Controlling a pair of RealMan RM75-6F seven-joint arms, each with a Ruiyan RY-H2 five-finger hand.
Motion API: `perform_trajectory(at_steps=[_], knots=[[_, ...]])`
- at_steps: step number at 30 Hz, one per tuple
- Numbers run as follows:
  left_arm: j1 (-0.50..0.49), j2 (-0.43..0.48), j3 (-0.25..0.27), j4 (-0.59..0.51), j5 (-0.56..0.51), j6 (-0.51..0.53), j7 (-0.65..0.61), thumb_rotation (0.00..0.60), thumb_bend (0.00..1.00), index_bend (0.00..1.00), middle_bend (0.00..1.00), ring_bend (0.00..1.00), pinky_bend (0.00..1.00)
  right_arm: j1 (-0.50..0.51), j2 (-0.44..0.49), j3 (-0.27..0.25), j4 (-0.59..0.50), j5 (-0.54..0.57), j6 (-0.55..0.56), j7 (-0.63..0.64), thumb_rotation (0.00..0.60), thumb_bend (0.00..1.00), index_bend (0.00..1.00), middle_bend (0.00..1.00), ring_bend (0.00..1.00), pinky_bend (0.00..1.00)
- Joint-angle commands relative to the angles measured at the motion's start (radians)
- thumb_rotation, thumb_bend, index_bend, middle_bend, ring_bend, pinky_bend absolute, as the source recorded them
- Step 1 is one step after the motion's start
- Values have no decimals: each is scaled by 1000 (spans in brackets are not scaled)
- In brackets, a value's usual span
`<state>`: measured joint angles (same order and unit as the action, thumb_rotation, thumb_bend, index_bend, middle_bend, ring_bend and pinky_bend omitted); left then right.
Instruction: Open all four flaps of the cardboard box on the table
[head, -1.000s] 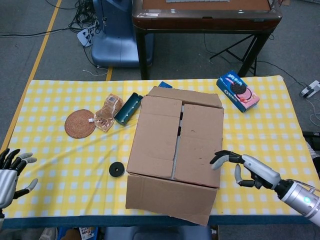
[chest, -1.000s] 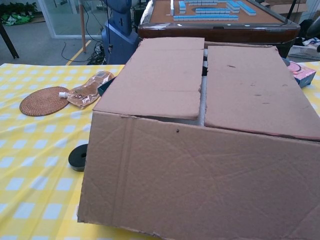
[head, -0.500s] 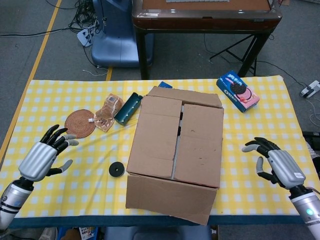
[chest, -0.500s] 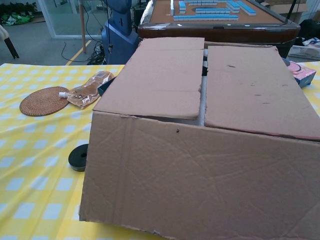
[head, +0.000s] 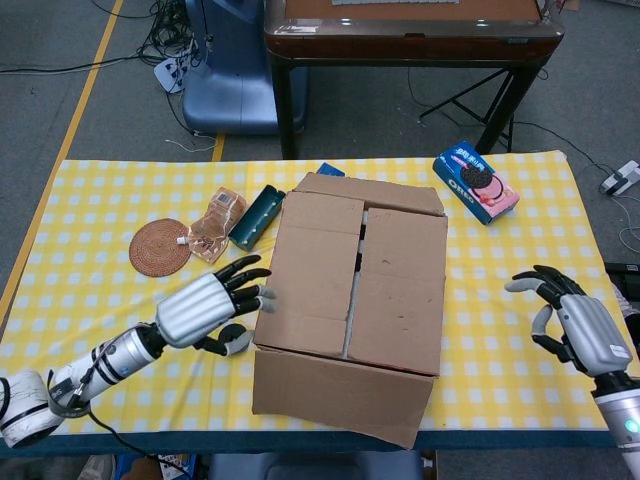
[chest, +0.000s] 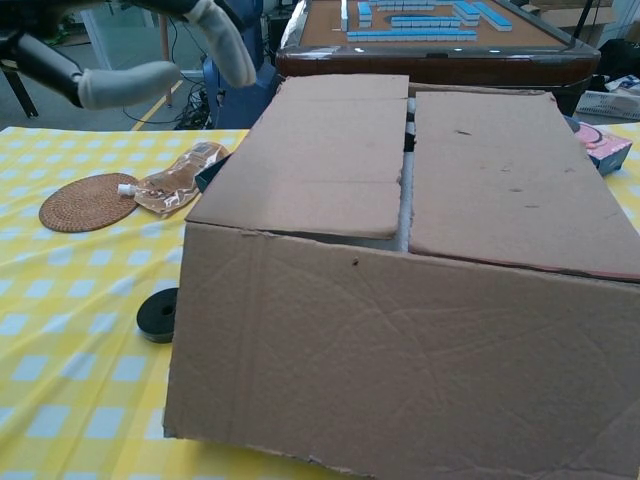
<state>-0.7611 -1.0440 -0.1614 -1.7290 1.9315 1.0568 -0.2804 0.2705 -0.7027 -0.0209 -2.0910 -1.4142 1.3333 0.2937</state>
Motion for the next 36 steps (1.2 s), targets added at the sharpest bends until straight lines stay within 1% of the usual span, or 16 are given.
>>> perform_trajectory(at_steps=[1,6,10,14,19,28,31,36], knots=[[-74,-38,-1,-1,39,-53,11,267,535,395,281,120,0,-10,3,4,-4,-4,4,-1,600,901,301,234,104,125],[-162,-76,-8,-27,26,-135,39,268,535,389,281,119,0,-21,5,15,-5,-3,-4,0,600,908,301,234,104,125],[-214,-102,-23,-49,-22,-195,68,270,535,384,281,119,0,-28,3,19,-2,-11,-15,9,600,912,300,234,104,125],[-256,-126,-37,-60,-84,-267,137,270,535,377,281,119,0,-37,4,23,2,-19,-20,19,600,912,297,234,104,125],[-284,-158,-54,-63,-168,-326,241,271,535,367,281,119,0,-48,4,28,10,-26,-23,36,600,912,297,234,104,125],[-315,-217,-73,-37,-298,-365,400,269,535,371,281,119,0,-62,-3,34,20,-43,-32,50,600,915,294,234,104,125],[-322,-232,-79,-35,-336,-367,430,268,535,371,281,118,0,-64,-1,37,22,-44,-34,53,600,915,292,234,104,125],[-339,-257,-78,-35,-389,-379,509,271,535,372,281,118,0,-72,1,39,24,-48,-35,61,600,915,290,234,104,125]])
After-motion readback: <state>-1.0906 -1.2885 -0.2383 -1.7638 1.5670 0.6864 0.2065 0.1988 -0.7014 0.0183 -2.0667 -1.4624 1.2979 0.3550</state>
